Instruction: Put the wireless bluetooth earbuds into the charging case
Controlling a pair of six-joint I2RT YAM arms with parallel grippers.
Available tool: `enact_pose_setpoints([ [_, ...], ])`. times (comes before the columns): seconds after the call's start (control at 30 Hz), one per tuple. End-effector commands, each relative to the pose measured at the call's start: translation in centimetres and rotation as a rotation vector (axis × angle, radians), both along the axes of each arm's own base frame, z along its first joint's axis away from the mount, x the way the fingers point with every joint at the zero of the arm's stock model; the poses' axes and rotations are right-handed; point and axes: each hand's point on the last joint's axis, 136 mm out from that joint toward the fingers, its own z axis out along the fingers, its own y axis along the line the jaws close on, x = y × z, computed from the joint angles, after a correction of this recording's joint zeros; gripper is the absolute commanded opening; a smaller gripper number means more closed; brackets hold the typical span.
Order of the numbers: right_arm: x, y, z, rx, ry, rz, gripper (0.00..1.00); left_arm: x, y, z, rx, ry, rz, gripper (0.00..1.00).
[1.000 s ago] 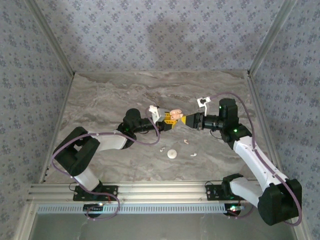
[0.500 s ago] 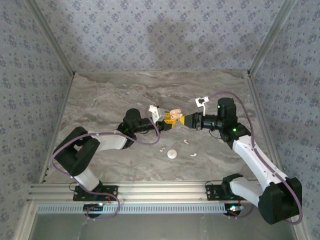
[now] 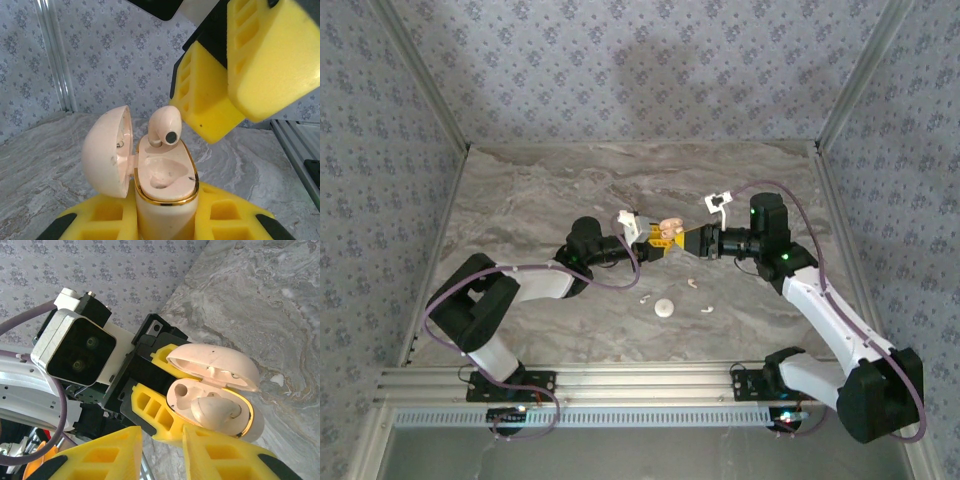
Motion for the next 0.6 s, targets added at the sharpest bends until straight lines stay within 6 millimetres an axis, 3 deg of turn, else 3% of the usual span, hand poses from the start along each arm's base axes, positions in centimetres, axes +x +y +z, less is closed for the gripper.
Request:
enact_pose_setpoints([
  [0.0, 0.5, 0.1, 1.9, 0.005, -0.074, -0.007, 0.34, -1.1, -0.6, 2.0, -0.030, -0.053, -0.063, 0.17],
  [0.33, -0.5, 0.0, 2.7, -0.007, -0.091, 0.017, 0.40, -1.1, -0.6, 1.9, -0.022, -0.053, -0.062, 0.17],
  [0.57, -1.3, -1.3, 3.5, -0.035, -0.121, -0.020, 0.40, -1.1, -0.6, 1.8, -0.021, -0.053, -0.060, 0.17],
])
